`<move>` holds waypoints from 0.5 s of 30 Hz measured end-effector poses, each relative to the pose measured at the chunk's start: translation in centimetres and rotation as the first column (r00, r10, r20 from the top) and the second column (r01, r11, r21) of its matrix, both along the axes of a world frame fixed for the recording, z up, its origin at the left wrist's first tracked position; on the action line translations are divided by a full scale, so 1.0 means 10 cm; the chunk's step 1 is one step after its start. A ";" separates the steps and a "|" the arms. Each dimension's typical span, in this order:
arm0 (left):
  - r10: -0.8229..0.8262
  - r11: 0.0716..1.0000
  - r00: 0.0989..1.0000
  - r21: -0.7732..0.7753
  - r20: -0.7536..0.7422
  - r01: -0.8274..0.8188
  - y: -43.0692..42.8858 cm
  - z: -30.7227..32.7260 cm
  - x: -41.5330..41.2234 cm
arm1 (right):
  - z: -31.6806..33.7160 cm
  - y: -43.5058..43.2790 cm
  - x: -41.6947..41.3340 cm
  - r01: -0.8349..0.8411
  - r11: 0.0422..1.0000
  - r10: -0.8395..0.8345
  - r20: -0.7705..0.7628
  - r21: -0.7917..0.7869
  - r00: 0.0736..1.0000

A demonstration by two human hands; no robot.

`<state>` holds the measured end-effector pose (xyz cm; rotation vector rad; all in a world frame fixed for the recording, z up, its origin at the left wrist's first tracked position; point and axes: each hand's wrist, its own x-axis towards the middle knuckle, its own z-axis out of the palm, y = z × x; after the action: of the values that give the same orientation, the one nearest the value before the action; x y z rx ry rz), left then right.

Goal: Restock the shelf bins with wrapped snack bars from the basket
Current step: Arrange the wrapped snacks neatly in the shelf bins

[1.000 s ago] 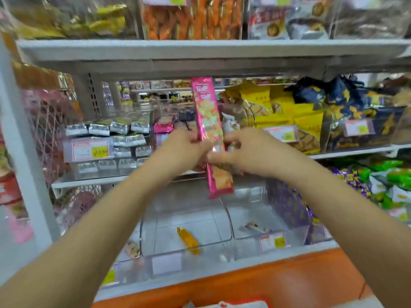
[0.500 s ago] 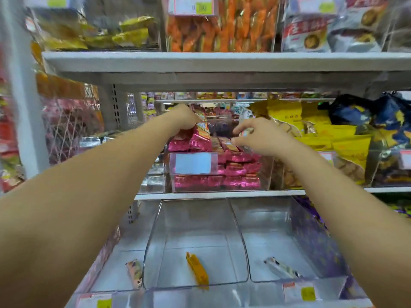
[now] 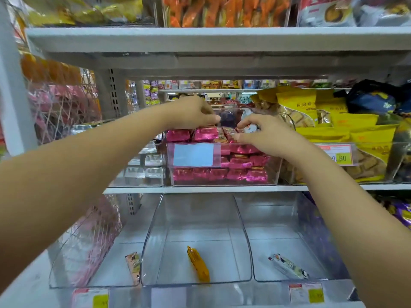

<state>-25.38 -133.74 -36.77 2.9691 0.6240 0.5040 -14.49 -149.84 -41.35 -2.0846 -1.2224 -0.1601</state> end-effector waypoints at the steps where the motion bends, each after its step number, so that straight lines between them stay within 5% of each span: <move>1: -0.083 0.996 0.996 -0.042 -0.017 0.082 -0.04 -0.04 -0.11 | 0.01 -0.03 -0.01 -0.020 1.000 0.020 -0.021 0.007 1.000; 4: -0.191 0.981 0.980 0.010 -0.063 0.192 -0.09 -0.17 -0.35 | 0.04 -0.10 -0.01 -0.055 0.996 0.065 -0.135 0.075 0.989; 9: -0.106 0.978 0.991 0.172 -0.077 0.118 0.10 -0.28 -0.29 | -0.04 -0.10 -0.09 0.000 0.972 0.053 -0.221 0.234 0.974; 15: -0.061 0.979 0.995 0.189 -0.073 0.074 0.04 -0.30 -0.31 | -0.21 -0.25 -0.21 -0.014 0.939 0.054 -0.107 0.344 0.993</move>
<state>-28.43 -133.32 -39.78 3.1883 0.5047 0.4866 -16.63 -152.38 -43.49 -1.7449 -1.0749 -0.2173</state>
